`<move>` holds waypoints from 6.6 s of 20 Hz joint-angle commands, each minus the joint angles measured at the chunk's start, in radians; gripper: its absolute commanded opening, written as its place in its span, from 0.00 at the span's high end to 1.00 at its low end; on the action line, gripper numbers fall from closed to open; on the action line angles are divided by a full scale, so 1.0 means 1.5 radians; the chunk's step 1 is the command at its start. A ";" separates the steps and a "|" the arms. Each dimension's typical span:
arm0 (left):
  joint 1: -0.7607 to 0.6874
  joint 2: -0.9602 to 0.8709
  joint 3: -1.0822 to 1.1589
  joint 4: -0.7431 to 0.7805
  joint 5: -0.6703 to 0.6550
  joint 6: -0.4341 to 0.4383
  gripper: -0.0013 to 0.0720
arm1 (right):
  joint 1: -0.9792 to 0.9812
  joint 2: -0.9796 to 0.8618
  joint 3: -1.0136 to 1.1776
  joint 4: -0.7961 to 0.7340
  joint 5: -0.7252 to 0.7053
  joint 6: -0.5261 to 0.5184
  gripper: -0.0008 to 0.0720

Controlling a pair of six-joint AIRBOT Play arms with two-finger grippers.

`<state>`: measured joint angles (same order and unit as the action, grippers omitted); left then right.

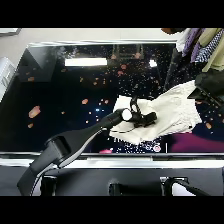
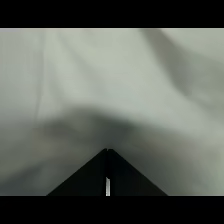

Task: Fold the clothes and pants, and hang the long-sleeved shirts on hangers.

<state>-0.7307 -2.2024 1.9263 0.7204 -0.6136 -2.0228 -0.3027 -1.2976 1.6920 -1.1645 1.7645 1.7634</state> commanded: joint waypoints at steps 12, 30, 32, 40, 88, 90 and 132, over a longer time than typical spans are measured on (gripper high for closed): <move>0.197 0.235 0.045 0.244 -0.392 -0.027 0.97 | 0.161 -0.065 0.001 -0.033 -0.080 0.074 0.95; 0.403 0.503 0.044 0.358 -0.541 0.008 0.97 | 0.450 -0.238 0.005 0.003 -0.220 0.172 0.16; 0.404 0.503 0.044 0.359 -0.541 0.008 0.97 | 0.407 -0.180 0.006 0.015 -0.203 0.139 0.05; 0.404 0.502 0.044 0.359 -0.540 0.032 0.97 | -0.006 -0.084 -0.065 0.088 -0.112 -0.138 0.03; 0.411 0.474 0.041 0.366 -0.564 0.077 0.97 | -0.320 0.009 -0.395 -0.342 -0.325 0.307 0.96; 0.411 0.473 0.041 0.365 -0.564 0.077 0.97 | -0.320 0.027 -0.438 -0.380 -0.317 0.305 0.96; 0.378 0.671 -0.272 0.418 -0.538 0.249 0.97 | 0.359 0.200 -0.301 -0.172 -0.338 -0.086 0.95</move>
<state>-0.1631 -1.1988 1.5204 1.3437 -1.4208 -1.6508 0.2306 -0.9966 1.2392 -1.4212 1.2564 1.6371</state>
